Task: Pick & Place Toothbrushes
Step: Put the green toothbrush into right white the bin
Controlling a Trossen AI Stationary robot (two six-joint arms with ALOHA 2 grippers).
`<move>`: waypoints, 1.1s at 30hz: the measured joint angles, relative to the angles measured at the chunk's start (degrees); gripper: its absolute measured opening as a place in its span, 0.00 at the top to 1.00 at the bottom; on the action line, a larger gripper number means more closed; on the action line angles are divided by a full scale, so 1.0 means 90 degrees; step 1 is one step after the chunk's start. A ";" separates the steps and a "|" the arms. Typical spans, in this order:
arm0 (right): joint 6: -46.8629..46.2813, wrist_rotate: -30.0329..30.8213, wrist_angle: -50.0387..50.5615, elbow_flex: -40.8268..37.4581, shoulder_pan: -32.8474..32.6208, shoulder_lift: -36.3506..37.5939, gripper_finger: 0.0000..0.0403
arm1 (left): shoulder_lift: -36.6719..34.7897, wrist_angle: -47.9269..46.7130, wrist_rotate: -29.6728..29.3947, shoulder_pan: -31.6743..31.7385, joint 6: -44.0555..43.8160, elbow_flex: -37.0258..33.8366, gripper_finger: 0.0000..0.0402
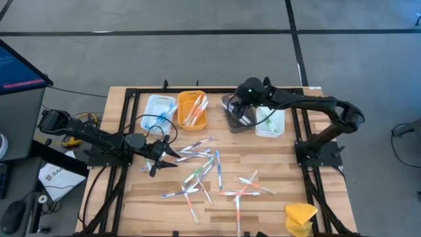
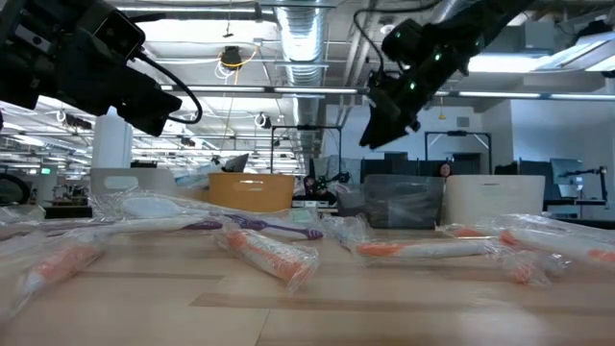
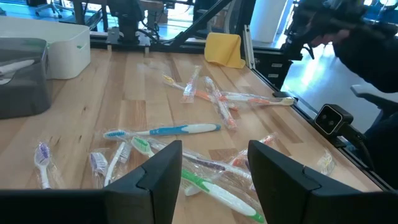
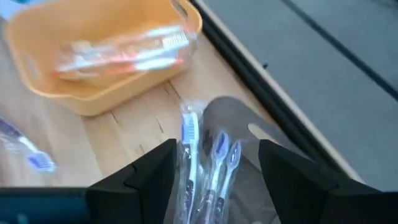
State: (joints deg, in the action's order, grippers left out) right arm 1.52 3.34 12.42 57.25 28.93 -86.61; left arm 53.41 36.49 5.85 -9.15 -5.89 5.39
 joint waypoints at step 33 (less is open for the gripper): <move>0.0519 0.2671 -0.0246 -0.0009 -0.5789 0.1402 0.45 | 0.0002 0.0603 0.1071 -0.0287 0.0122 -0.0002 0.55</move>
State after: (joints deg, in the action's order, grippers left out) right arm 6.19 27.38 10.21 57.17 -23.18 -74.00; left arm 53.43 41.92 15.49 -11.73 -4.79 5.37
